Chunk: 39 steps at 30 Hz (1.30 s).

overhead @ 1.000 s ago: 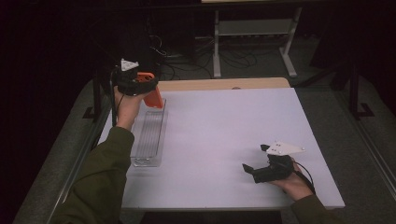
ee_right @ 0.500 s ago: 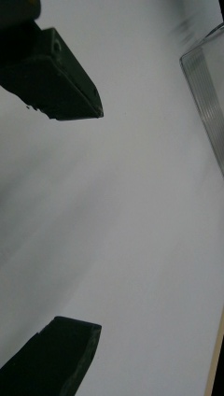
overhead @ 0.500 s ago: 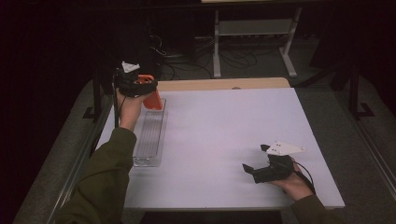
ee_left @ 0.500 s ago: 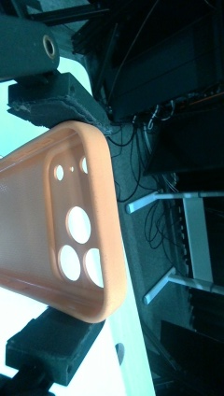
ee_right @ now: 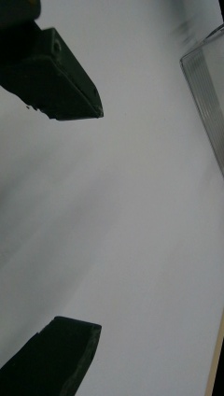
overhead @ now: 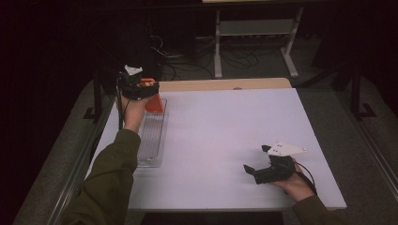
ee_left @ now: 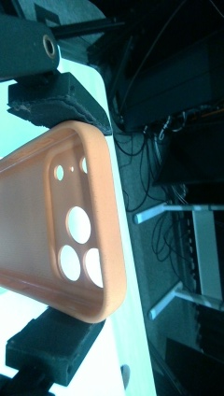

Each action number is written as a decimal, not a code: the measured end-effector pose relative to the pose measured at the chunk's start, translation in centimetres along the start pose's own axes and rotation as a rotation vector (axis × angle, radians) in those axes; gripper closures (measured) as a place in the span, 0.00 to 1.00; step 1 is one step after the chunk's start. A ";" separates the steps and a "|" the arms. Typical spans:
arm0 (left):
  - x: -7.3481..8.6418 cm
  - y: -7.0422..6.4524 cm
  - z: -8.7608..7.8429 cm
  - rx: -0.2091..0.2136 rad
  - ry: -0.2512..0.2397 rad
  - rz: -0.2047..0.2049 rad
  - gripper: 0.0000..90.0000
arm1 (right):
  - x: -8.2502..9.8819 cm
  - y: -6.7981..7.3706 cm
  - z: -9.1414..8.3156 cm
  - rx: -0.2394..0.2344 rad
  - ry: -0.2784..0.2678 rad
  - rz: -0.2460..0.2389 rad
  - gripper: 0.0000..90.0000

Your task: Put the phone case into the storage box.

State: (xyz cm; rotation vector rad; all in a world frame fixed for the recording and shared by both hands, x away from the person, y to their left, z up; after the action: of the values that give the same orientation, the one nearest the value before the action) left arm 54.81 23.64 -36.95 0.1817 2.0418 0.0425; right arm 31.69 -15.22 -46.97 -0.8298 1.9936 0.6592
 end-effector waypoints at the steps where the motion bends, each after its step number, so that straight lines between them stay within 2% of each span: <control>1: 0.1 0.1 0.0 -0.004 0.007 0.015 0.17 | 0.0 0.0 0.0 0.000 0.000 0.002 0.00; 2: 0.2 -0.1 0.2 -0.006 0.001 -0.011 0.17 | 0.0 0.0 0.0 0.001 0.001 0.003 0.00; 4: 0.5 0.0 0.3 -0.021 0.018 0.014 0.17 | 0.0 0.0 0.0 0.000 0.001 0.002 0.00; 5: 0.5 -0.1 0.4 -0.027 0.016 0.003 0.17 | 0.0 0.0 0.0 0.000 0.000 0.001 0.00; 8: 0.8 0.1 0.6 -0.038 0.032 0.023 0.17 | 0.0 0.0 0.0 0.002 -0.003 -0.003 0.00; 9: 0.8 0.0 0.6 -0.037 0.033 0.010 0.17 | 0.0 0.0 0.0 0.001 -0.002 -0.002 0.00; 11: 1.0 0.0 0.7 -0.049 0.043 0.019 0.17 | 0.0 -0.1 0.0 0.002 -0.002 -0.002 0.00; 15: 1.5 -0.1 1.1 -0.053 0.056 0.000 0.16 | 0.0 0.0 0.0 0.000 -0.002 -0.003 0.00; 16: 1.6 0.0 1.1 -0.059 0.061 0.010 0.16 | 0.0 0.0 0.0 0.000 -0.003 -0.003 0.00; 17: 1.7 -0.1 1.2 -0.062 0.059 0.002 0.16 | 0.0 0.0 0.0 0.000 -0.003 -0.003 0.00; 18: 1.7 0.0 1.2 -0.065 0.058 0.011 0.16 | 0.0 0.0 0.0 0.000 -0.003 -0.003 0.00; 19: 1.8 -0.2 1.3 -0.068 0.061 -0.004 0.16 | 0.0 0.0 0.0 -0.001 -0.003 -0.002 0.00; 21: 1.9 -0.2 1.3 -0.066 0.063 0.002 0.16 | -0.1 -0.1 -0.1 0.000 -0.004 -0.003 0.00; 22: 1.9 -0.3 1.4 -0.067 0.064 -0.010 0.16 | -0.1 -0.1 0.0 0.000 -0.005 -0.004 0.00; 23: 2.0 -0.3 1.4 -0.075 0.067 0.006 0.16 | -0.1 -0.1 0.0 -0.001 -0.005 -0.005 0.00; 24: 2.0 -0.5 1.4 -0.079 0.068 -0.004 0.16 | -0.1 0.0 0.0 -0.001 -0.004 -0.005 0.00; 27: 2.1 -0.5 1.6 -0.091 0.071 0.011 0.16 | -0.1 -0.1 0.0 -0.001 -0.005 -0.005 0.00; 37: 2.1 -0.9 1.9 -0.098 0.064 0.021 0.16 | -0.1 -0.1 0.0 -0.001 -0.007 -0.007 0.00; 39: 2.1 -0.9 2.0 -0.100 0.057 0.012 0.16 | -0.1 -0.1 0.0 -0.001 -0.005 -0.008 0.00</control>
State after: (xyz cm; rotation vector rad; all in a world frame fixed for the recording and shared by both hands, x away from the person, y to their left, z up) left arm 55.58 22.99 -39.84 0.1314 2.0896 0.1578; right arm 31.77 -15.25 -46.89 -0.8352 1.9849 0.6571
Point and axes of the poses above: each handheld gripper's, and its own axes: z roughly forward along the jaws, x roughly out of its underside, y roughly to its left, the point moved 7 cm from there along z, roughly forward along the jaws, and after that the axes turned 7 degrees about -x, right-handed, at the moved point
